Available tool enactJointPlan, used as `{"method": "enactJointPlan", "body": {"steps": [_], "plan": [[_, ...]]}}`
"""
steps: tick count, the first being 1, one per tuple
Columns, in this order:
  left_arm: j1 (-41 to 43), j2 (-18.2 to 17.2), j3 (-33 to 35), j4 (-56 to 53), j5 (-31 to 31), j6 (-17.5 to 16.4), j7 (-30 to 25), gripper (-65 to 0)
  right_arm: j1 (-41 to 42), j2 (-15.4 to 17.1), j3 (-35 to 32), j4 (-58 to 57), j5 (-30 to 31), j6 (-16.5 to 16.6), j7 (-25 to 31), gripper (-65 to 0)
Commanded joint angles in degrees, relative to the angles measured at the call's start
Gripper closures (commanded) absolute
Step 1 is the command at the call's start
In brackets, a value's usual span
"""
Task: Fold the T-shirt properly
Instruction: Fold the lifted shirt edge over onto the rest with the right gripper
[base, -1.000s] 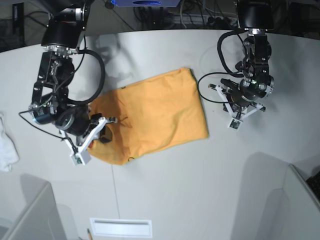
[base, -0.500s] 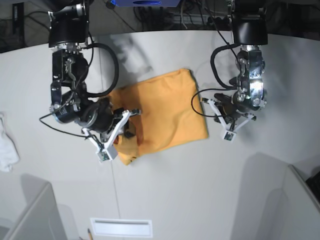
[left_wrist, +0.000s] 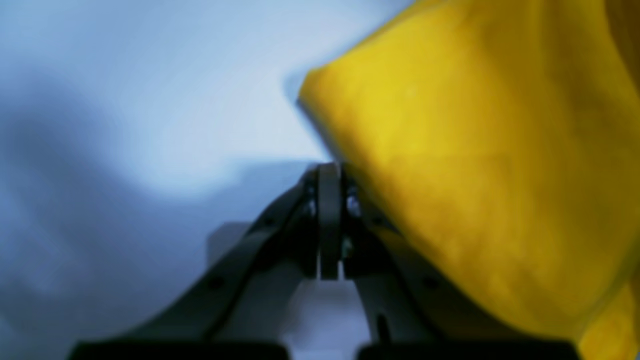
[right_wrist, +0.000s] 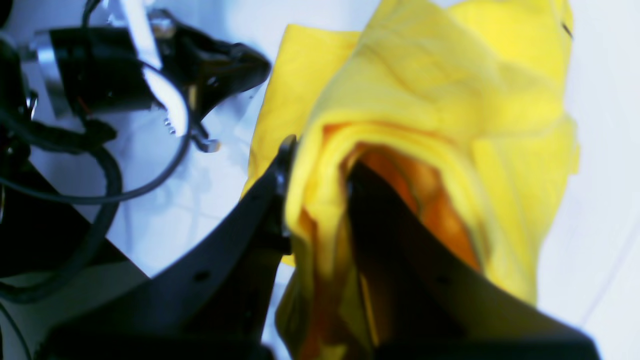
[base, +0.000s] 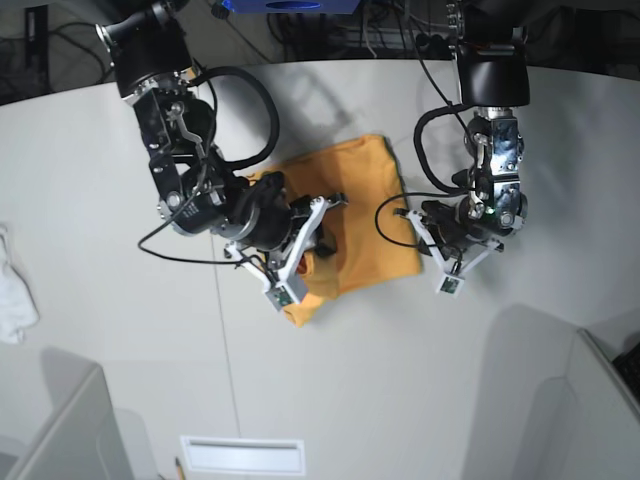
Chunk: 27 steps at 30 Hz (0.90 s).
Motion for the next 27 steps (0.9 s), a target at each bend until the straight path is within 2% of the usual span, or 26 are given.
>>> {"method": "enactJointPlan", "body": {"steps": [1, 5, 9, 13, 18, 22, 24, 27], "plan": [[-0.74, -0.20, 0.04, 1.00, 0.49, -0.08, 0.74, 0.0, 1.28, -0.24, -1.57, 0.24, -1.86, -0.81, 1.45, 0.0], [0.14, -0.72, -0.49, 2.67, 0.40, -0.08, 0.91, 0.0, 1.37, -1.91, -8.43, -1.08, -13.64, -4.15, 1.45, 0.0], [3.13, -3.54, -0.58, 4.43, -0.04, -0.08, 0.74, 0.0, 0.93, -3.94, -13.00, -0.99, -22.87, -4.32, 0.92, 0.0], [3.48, -3.80, -0.58, 4.43, 0.31, -0.08, 0.91, 0.0, 0.93, -5.96, -17.83, -1.43, -30.96, -4.50, 0.92, 0.0], [3.66, -3.98, -0.58, 4.87, 0.40, -0.08, 1.00, 0.0, 0.85, -10.09, -25.04, -6.61, -48.72, -4.50, 1.18, 0.0], [5.94, -6.17, -0.49, 4.87, -0.04, -0.08, 1.00, 0.0, -0.56, -12.73, -29.17, -12.33, -63.13, -4.50, 1.45, 0.0], [6.74, -6.26, -0.49, 4.51, 0.31, -0.08, 0.74, 0.0, -1.53, -13.43, -30.58, -14.70, -65.42, -4.41, 1.53, 0.0], [6.56, -6.09, -0.40, 5.04, 0.23, -0.08, 0.91, 0.0, -1.53, -13.52, -30.67, -16.11, -62.96, -4.41, 3.38, 0.0]]}}
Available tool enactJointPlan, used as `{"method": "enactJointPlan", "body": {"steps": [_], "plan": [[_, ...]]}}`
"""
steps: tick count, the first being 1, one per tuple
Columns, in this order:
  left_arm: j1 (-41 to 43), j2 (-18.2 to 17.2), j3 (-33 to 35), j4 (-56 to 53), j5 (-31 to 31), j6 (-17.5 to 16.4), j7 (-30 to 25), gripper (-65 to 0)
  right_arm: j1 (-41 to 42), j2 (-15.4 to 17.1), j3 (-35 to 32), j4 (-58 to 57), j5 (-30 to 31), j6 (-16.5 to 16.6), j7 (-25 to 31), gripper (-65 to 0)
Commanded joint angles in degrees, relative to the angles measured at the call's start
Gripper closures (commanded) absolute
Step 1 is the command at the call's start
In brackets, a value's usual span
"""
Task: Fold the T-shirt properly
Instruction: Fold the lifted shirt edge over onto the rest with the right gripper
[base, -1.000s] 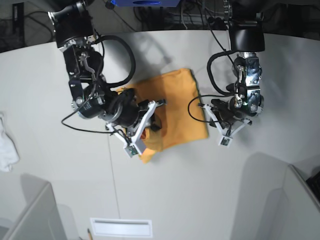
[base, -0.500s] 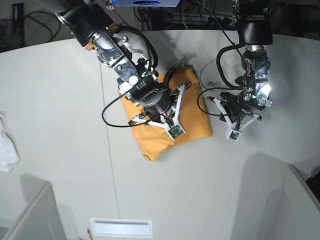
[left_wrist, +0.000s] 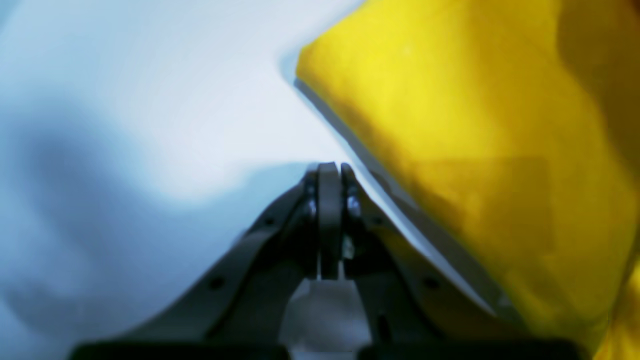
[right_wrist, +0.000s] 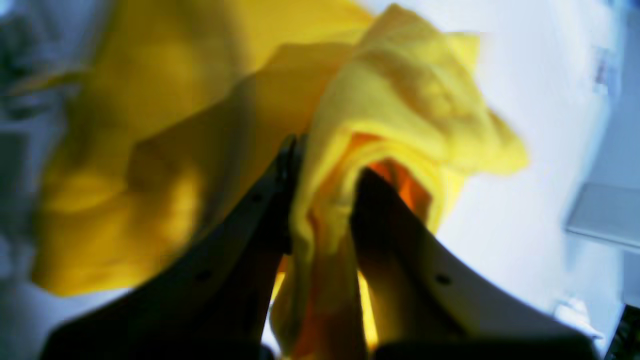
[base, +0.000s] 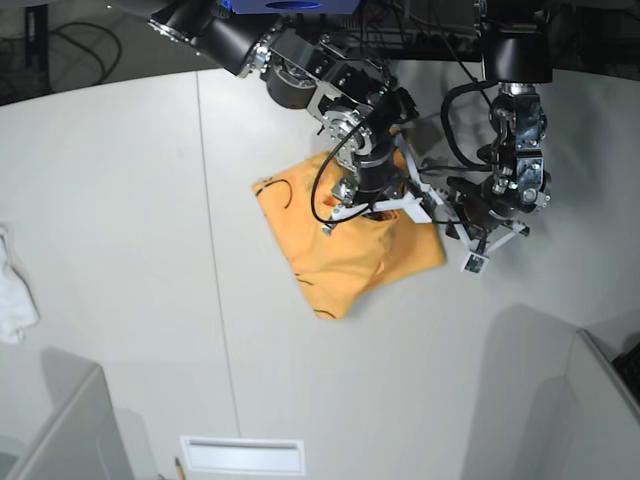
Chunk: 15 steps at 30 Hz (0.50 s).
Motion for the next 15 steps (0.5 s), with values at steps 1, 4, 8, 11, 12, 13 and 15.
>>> {"method": "enactJointPlan", "body": {"steps": [1, 4, 8, 11, 12, 13, 15], "plan": [[0.07, -0.34, -0.07, 0.45, 1.06, 0.32, 2.88, 0.0, 0.90, -1.17, 0.26, 0.50, -0.55, -0.30, 1.79, 0.0], [-0.02, -0.34, -0.16, 0.89, 1.23, 0.32, 2.88, 0.0, 0.72, -1.17, 0.08, -1.17, 2.53, -0.30, 3.63, 0.0], [0.60, -0.43, -0.16, 1.16, 1.06, 0.32, 2.88, 0.0, 0.46, -1.26, 0.35, -2.40, 9.65, -0.30, 6.45, 0.0], [1.21, -0.69, -0.25, 1.33, 0.88, 0.23, 2.88, 0.0, 0.54, -1.17, 2.54, -2.40, 15.89, -0.30, 7.59, 0.0], [1.65, -1.39, -0.34, 1.86, 0.70, 0.14, 2.88, 0.0, 0.54, -1.17, 3.51, -2.23, 18.00, -0.30, 7.77, 0.0], [1.83, -1.74, -0.34, 2.83, 0.70, 0.05, 2.88, 0.0, 0.63, -1.17, 4.39, -2.05, 19.93, -0.30, 7.77, 0.0], [3.23, -1.92, -1.30, 5.73, 0.62, -0.03, 2.88, 0.0, 0.72, -1.17, 5.62, -1.96, 21.51, -0.30, 8.21, -5.1]]}}
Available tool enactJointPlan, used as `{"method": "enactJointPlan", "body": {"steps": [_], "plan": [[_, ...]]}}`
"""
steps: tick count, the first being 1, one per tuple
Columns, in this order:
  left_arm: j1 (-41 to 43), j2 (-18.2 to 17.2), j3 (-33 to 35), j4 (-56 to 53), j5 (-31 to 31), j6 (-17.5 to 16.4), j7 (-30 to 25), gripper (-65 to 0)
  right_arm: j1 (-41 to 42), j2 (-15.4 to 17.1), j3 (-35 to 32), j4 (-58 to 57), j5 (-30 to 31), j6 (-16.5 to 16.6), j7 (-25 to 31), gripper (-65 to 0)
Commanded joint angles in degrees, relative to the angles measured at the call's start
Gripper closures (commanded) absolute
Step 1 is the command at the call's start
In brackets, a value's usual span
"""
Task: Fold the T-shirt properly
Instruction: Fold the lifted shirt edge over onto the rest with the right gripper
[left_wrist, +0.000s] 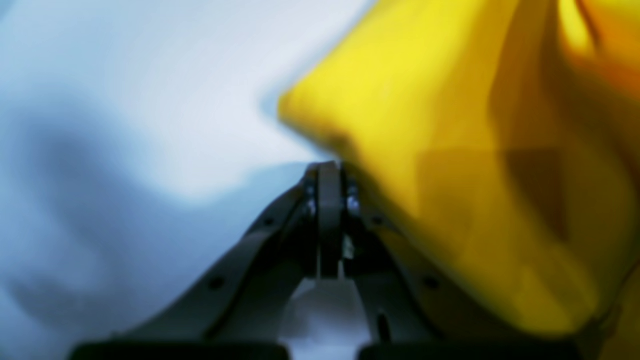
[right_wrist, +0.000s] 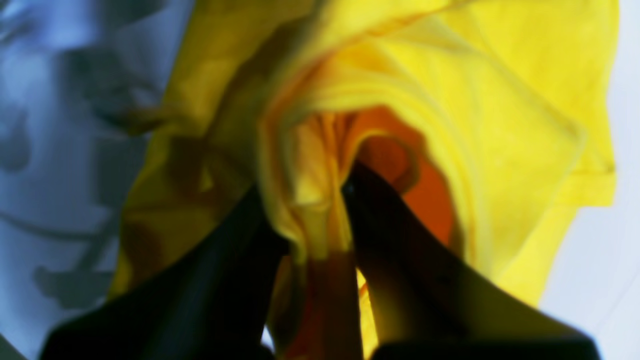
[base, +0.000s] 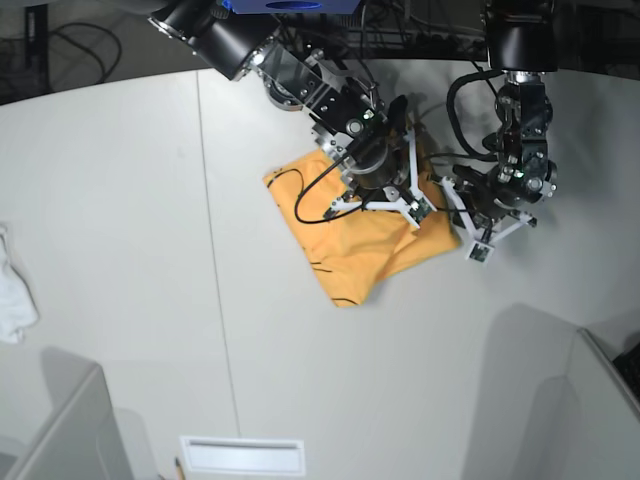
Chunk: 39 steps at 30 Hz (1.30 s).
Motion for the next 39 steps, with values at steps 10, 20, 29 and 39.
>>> {"method": "enactJointPlan", "body": {"steps": [10, 20, 29, 39], "plan": [[6.94, -3.71, -29.64, 8.11, -13.95, -8.25, 9.68, 0.0, -1.85, -0.97, -0.02, 9.21, -0.25, -0.24, 2.11, -36.8], [12.39, -8.72, -43.35, 8.02, -14.66, -8.52, 9.42, 0.0, -4.58, 5.62, 2.80, 29.95, -0.52, -0.24, -0.61, -34.2], [13.45, -9.33, -46.96, 8.46, -14.75, -8.52, 9.42, 0.0, -7.04, 6.50, 15.89, 27.14, -0.17, 0.20, -0.96, 0.0], [13.45, -8.98, -46.96, 9.78, -14.75, -8.52, 9.51, 0.0, -9.59, 6.15, 16.07, 15.45, -0.08, 0.29, -0.52, 0.0]]}}
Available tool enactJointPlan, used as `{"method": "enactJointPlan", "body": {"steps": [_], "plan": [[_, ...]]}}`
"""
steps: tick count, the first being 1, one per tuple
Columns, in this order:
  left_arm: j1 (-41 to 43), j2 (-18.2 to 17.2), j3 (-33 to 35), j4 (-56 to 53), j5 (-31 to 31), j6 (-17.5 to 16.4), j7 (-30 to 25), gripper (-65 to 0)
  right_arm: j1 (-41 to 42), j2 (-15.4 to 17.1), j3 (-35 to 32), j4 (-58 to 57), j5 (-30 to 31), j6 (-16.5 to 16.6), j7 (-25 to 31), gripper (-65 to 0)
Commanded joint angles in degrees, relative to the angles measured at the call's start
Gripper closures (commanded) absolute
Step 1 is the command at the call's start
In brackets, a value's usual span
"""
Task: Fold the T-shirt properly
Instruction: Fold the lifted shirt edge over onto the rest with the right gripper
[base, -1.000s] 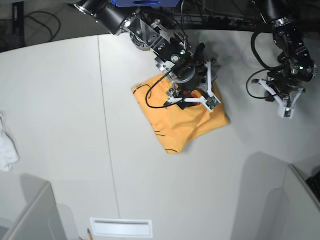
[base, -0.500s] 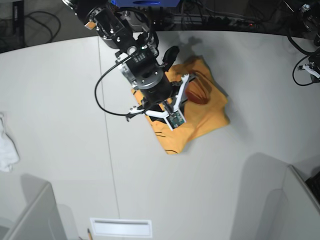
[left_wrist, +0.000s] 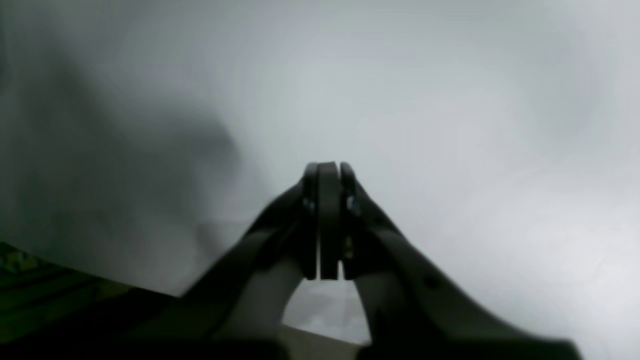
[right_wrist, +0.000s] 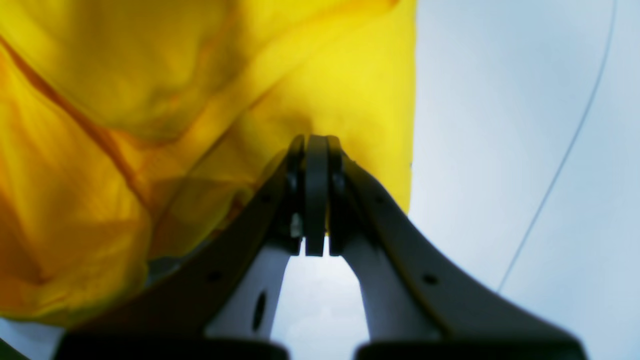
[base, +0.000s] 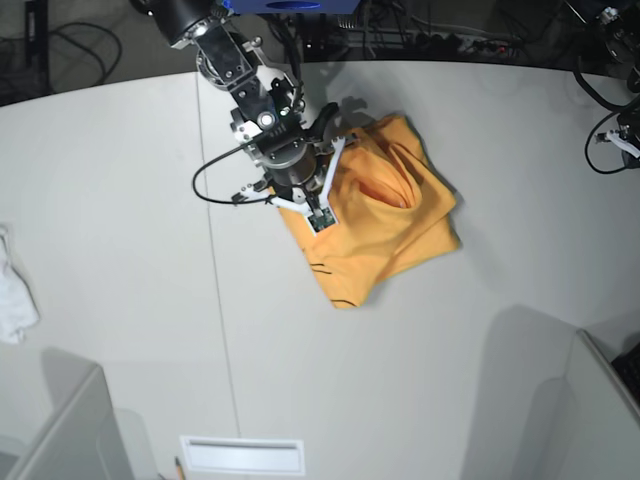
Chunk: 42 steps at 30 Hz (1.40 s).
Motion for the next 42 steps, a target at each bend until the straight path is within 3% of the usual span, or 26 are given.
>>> {"method": "enactJointPlan", "body": {"steps": [1, 10, 15, 24, 30, 34, 38, 42], "plan": [[-0.10, -1.29, -0.42, 0.95, -0.30, -0.34, -0.87, 0.0, 0.84, -0.63, -0.21, 0.74, -0.52, -0.01, 1.33, 0.0], [-0.10, -1.20, -0.42, 0.95, -0.30, -0.34, -0.70, 0.0, 3.65, -0.71, -0.39, -0.32, 12.14, -0.10, 1.25, 0.0], [-0.10, -1.20, -0.42, 0.95, -0.30, -0.34, -0.70, 0.0, 6.64, -3.70, -0.39, -5.68, 16.71, -0.10, 1.33, 0.0], [-0.10, -1.20, -0.42, 0.95, -0.30, -0.34, -0.70, 0.0, 14.20, -6.96, -0.30, -12.36, 27.88, -0.10, 6.26, 0.0], [-0.28, -1.20, -0.42, 0.95, -0.30, -0.34, -0.61, 0.0, 20.53, -8.10, -0.30, -20.71, 40.89, -0.10, 13.46, 0.0], [-0.37, -1.20, -0.42, 0.86, -0.30, -0.34, -0.61, 0.0, 25.19, -8.10, -6.81, -25.28, 50.82, -0.54, 21.29, 0.0], [-0.45, -1.20, -0.42, 0.95, -0.30, -0.34, -0.61, 0.0, 28.09, -8.10, -13.49, -25.55, 57.51, -0.89, 23.05, 0.0], [-0.45, -1.20, -0.42, 0.59, -0.30, -0.34, -0.61, 0.0, 31.52, -8.27, -21.22, -24.58, 60.32, -5.99, 24.28, 0.0]]}}
